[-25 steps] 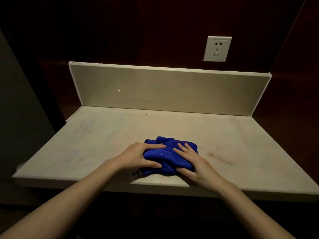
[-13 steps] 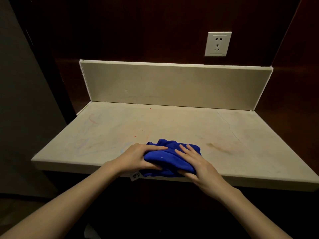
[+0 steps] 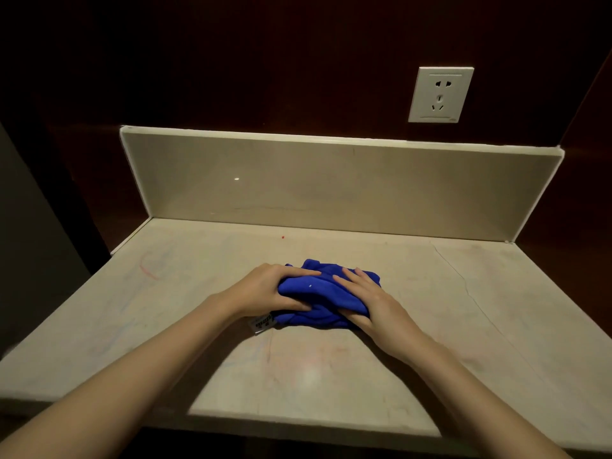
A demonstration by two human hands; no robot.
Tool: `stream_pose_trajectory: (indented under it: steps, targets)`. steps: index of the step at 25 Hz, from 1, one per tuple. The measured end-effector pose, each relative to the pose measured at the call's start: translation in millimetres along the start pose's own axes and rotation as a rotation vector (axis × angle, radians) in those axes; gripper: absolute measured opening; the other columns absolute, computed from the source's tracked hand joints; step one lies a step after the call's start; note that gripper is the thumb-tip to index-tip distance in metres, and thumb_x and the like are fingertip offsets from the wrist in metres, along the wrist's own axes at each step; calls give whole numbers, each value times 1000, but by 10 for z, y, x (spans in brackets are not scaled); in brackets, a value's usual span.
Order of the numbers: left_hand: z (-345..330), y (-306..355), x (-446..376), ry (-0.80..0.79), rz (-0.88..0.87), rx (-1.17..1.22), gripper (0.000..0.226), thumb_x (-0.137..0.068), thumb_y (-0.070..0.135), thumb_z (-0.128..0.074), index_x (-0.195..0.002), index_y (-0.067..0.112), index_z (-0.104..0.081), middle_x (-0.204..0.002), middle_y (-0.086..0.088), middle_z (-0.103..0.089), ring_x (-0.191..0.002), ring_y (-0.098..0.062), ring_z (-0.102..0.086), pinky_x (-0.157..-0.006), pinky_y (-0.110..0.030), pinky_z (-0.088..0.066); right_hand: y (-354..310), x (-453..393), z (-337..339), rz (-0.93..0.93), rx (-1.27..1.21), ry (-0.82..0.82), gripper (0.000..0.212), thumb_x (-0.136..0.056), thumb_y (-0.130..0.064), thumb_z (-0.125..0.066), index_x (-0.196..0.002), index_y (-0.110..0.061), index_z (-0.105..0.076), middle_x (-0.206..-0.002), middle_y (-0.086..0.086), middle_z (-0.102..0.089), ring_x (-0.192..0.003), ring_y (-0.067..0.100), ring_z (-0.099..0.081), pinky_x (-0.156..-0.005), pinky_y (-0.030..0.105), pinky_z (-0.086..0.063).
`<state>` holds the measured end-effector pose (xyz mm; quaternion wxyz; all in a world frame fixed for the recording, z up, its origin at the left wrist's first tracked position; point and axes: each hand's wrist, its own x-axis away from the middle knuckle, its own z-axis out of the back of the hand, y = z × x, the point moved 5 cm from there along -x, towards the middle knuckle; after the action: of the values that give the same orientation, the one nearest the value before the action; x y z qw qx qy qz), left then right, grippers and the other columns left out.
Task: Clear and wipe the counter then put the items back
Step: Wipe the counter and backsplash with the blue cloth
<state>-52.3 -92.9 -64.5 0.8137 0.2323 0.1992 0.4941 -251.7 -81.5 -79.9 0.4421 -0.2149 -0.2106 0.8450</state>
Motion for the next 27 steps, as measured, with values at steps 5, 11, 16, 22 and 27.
stream_pose_trajectory:
  steps: [5,11,16,22,27]
  targets:
    - [165,-364,-624,4,-9,-23,59,-76,49,-74,-130,43,-53,-110,13,-69,-98,-8,-61,-90,-31,-48,281,-626,82,-41,21,21,55,-95,-36,-50,-145,-39,-28,-156,-15,-21,-145,5,-9,-115,26,-18]
    - [345,-623,-1216,1,-33,-3,57,-77,42,-76,-130,36,-56,-122,15,-64,-111,-5,-58,-92,-20,-43,557,-1224,181,-82,36,35,54,-95,-31,-53,-145,-33,-32,-155,-11,-24,-146,9,-13,-114,23,-16]
    - [351,-749,-1322,-20,-50,51,56,-76,44,-76,-129,36,-57,-122,17,-64,-111,-1,-58,-96,-23,-44,615,-1346,178,-82,10,28,54,-95,-27,-54,-145,-32,-33,-154,-12,-26,-145,8,-14,-111,19,-13]
    - [356,-714,-1263,-41,-33,79,55,-76,46,-76,-127,37,-58,-121,17,-65,-112,-3,-58,-97,-27,-45,575,-1299,177,-117,-31,35,55,-94,-20,-57,-144,-30,-36,-154,-8,-28,-146,11,-15,-113,21,-13]
    - [326,-621,-968,-37,-23,79,55,-75,50,-75,-126,39,-59,-118,17,-65,-108,-6,-59,-96,-30,-46,351,-1012,98,-134,-62,39,54,-95,-24,-55,-145,-31,-34,-155,-9,-25,-146,9,-11,-115,24,-13]
